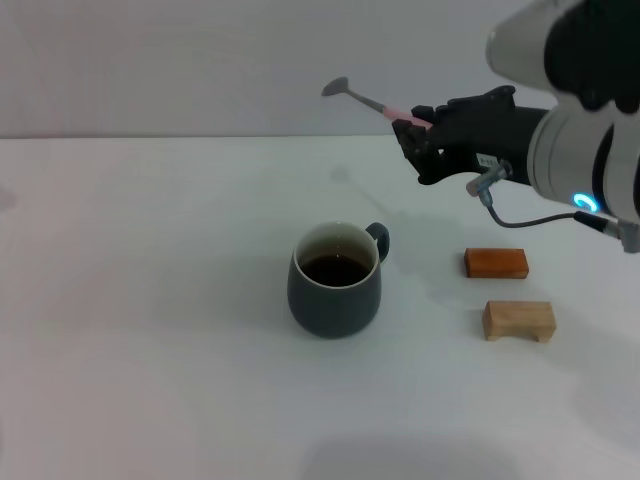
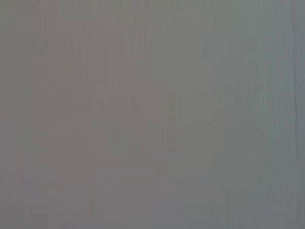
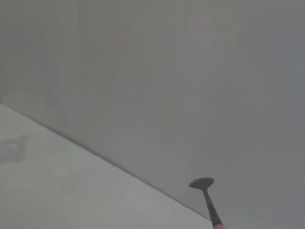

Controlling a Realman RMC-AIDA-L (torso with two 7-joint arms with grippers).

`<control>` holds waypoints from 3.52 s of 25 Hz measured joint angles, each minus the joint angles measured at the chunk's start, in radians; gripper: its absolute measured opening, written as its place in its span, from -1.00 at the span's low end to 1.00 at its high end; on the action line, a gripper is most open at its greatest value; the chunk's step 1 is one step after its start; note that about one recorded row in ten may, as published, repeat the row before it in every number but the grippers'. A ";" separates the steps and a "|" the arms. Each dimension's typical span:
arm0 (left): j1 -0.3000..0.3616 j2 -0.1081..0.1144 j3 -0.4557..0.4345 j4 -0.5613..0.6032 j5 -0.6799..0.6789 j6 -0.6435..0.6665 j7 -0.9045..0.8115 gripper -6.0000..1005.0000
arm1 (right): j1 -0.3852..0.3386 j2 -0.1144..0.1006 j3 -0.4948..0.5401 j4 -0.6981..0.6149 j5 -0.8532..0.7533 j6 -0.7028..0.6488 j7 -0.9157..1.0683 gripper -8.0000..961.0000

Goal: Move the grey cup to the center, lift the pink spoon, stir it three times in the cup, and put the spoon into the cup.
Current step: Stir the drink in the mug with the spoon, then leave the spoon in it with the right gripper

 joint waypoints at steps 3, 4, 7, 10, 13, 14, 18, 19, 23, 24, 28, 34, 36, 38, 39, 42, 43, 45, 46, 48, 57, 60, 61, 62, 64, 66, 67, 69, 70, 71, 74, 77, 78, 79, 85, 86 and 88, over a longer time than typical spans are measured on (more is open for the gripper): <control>-0.004 0.001 -0.001 0.000 -0.002 -0.001 0.000 -0.99 | 0.040 0.010 0.061 0.004 0.129 -0.094 -0.091 -0.65; -0.004 0.001 -0.001 -0.001 -0.002 -0.001 0.000 -0.99 | 0.075 0.023 0.100 0.003 0.184 -0.178 -0.138 -0.65; -0.004 0.003 -0.007 0.000 -0.001 -0.001 0.000 -0.99 | 0.135 0.034 0.141 0.007 0.216 -0.312 -0.161 -0.65; -0.006 0.004 -0.020 -0.001 0.003 -0.001 0.000 -0.99 | 0.198 0.032 0.169 0.020 0.247 -0.428 -0.162 -0.65; -0.007 0.005 -0.023 -0.002 0.005 -0.002 0.000 -0.99 | 0.247 0.028 0.193 0.024 0.279 -0.513 -0.164 -0.65; -0.007 0.005 -0.023 -0.001 0.006 -0.003 0.000 -0.99 | 0.282 0.027 0.207 0.024 0.297 -0.570 -0.165 -0.65; -0.009 0.005 -0.023 -0.001 0.006 -0.003 0.000 -0.99 | 0.342 0.026 0.225 0.020 0.308 -0.649 -0.166 -0.65; -0.009 0.005 -0.023 -0.001 0.006 -0.003 0.000 -0.99 | 0.355 0.026 0.227 0.017 0.309 -0.664 -0.166 -0.66; -0.010 0.005 -0.023 -0.001 0.007 -0.003 0.000 -0.99 | 0.381 0.028 0.230 0.006 0.310 -0.691 -0.167 -0.65; -0.010 0.005 -0.023 -0.001 0.007 -0.003 0.000 -0.99 | 0.384 0.030 0.230 0.002 0.310 -0.689 -0.167 -0.65; -0.011 0.002 -0.023 -0.002 0.007 -0.003 0.000 -0.99 | 0.359 0.032 0.231 0.001 0.308 -0.649 -0.168 -0.65; -0.011 0.000 -0.023 -0.003 0.007 -0.003 -0.002 -0.99 | 0.215 0.034 0.164 0.009 0.258 -0.399 -0.168 -0.65; -0.011 0.000 -0.023 -0.002 0.007 -0.003 -0.002 -0.99 | 0.158 0.045 0.133 0.009 0.204 -0.305 -0.168 -0.65; -0.009 -0.001 -0.023 -0.001 0.006 -0.003 -0.003 -0.99 | 0.093 0.058 0.101 0.006 0.134 -0.200 -0.168 -0.66; -0.009 -0.002 -0.023 -0.001 0.007 -0.003 -0.003 -0.99 | 0.063 0.063 0.086 0.000 0.100 -0.143 -0.168 -0.66; -0.009 -0.002 -0.023 -0.003 0.006 -0.003 -0.004 -0.99 | -0.025 0.080 0.048 -0.042 0.012 0.045 -0.168 -0.65; -0.009 -0.002 -0.023 -0.003 0.006 -0.003 -0.004 -0.99 | -0.025 0.080 0.048 -0.042 0.012 0.045 -0.168 -0.65; -0.008 -0.002 -0.023 -0.003 0.006 -0.003 -0.004 -0.99 | -0.075 0.099 0.032 -0.091 -0.044 0.173 -0.168 -0.65; -0.008 -0.002 -0.023 -0.003 0.005 -0.004 -0.005 -0.99 | -0.101 0.115 0.021 -0.138 -0.080 0.265 -0.167 -0.65; -0.008 -0.001 -0.023 -0.003 0.005 -0.004 -0.005 -0.99 | -0.109 0.118 0.014 -0.165 -0.090 0.307 -0.166 -0.65; -0.006 0.002 -0.023 -0.003 0.007 -0.005 -0.015 -0.99 | -0.126 0.114 -0.076 -0.370 -0.161 0.646 -0.159 -0.65; -0.006 0.003 -0.023 -0.003 0.007 -0.005 -0.015 -0.99 | -0.132 0.113 -0.093 -0.388 -0.194 0.700 -0.157 -0.65; -0.006 0.003 -0.023 -0.003 0.007 -0.006 -0.015 -0.99 | -0.143 0.112 -0.104 -0.404 -0.218 0.753 -0.154 -0.65; -0.006 0.003 -0.023 -0.003 0.007 -0.008 -0.015 -0.99 | -0.148 0.110 -0.107 -0.415 -0.229 0.787 -0.153 -0.65; -0.007 0.003 -0.023 -0.003 0.007 -0.014 -0.015 -0.99 | -0.157 0.107 -0.109 -0.437 -0.246 0.855 -0.150 -0.65; -0.008 0.003 -0.023 -0.003 0.007 -0.015 -0.015 -0.99 | -0.163 0.104 -0.106 -0.459 -0.270 0.911 -0.134 -0.65; -0.009 0.003 -0.023 -0.003 0.007 -0.017 -0.015 -0.99 | -0.166 0.103 -0.101 -0.470 -0.285 0.934 -0.119 -0.65; -0.010 0.003 -0.023 -0.003 0.007 -0.020 -0.015 -0.99 | -0.165 0.094 -0.094 -0.491 -0.327 0.980 -0.085 -0.65; -0.010 0.003 -0.023 -0.003 0.007 -0.020 -0.015 -0.99 | -0.165 0.094 -0.094 -0.491 -0.327 0.980 -0.085 -0.65; -0.011 0.004 -0.023 -0.001 0.007 -0.020 -0.015 -0.99 | -0.159 0.080 -0.082 -0.518 -0.394 1.046 -0.020 -0.66; -0.013 0.004 -0.023 0.002 0.007 -0.020 -0.015 -0.99 | -0.144 0.059 -0.037 -0.557 -0.547 1.131 0.153 -0.66; -0.014 0.004 -0.023 0.002 0.007 -0.021 -0.015 -0.99 | -0.133 0.056 0.010 -0.570 -0.701 1.164 0.321 -0.66; -0.014 0.005 -0.023 0.002 0.007 -0.022 -0.015 -0.99 | -0.128 0.057 0.038 -0.572 -0.789 1.172 0.423 -0.65; -0.014 0.005 -0.023 0.003 0.007 -0.024 -0.015 -0.99 | -0.113 0.064 0.091 -0.567 -1.015 1.179 0.642 -0.65; -0.015 0.005 -0.024 0.004 0.007 -0.026 -0.015 -0.99 | -0.093 0.140 0.262 -0.511 -1.676 1.242 1.173 -0.65; -0.016 0.005 -0.025 0.005 0.007 -0.027 -0.015 -0.99 | -0.088 0.166 0.308 -0.495 -1.816 1.279 1.273 -0.65; -0.017 0.005 -0.025 0.005 0.006 -0.027 -0.015 -0.99 | -0.081 0.194 0.352 -0.478 -1.954 1.320 1.368 -0.65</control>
